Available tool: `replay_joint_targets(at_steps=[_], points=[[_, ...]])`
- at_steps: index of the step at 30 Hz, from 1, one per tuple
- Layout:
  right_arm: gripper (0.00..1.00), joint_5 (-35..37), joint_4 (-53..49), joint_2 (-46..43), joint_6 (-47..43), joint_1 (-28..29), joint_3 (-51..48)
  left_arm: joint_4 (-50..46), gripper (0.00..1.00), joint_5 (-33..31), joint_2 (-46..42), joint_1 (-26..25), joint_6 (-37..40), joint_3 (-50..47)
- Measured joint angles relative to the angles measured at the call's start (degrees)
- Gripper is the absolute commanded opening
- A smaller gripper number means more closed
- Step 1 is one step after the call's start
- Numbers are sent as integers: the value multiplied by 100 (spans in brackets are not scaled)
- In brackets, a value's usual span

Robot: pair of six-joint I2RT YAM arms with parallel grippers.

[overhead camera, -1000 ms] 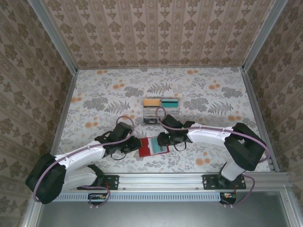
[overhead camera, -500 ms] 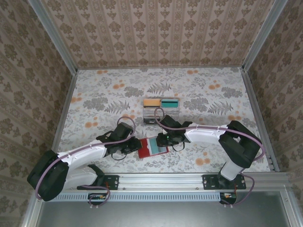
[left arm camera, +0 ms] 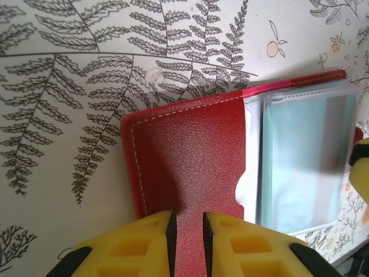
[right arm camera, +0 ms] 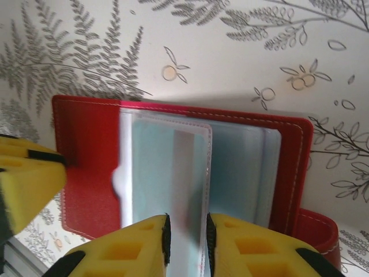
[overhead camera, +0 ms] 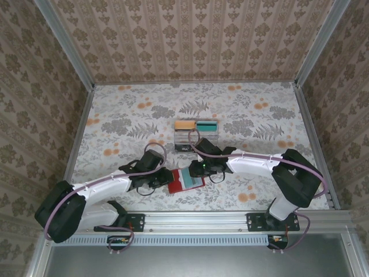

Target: Take the credit cards out of the card holder

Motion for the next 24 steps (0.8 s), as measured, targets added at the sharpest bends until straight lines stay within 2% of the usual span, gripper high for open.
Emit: replay_joint_targets(at_steps=[13,24], points=[[28,-238,-17,0,9,116,210,48,23,17,35,-39,0,0],[33,-625,83,0,46,170,280,72,23,20,35,-44,-2,0]])
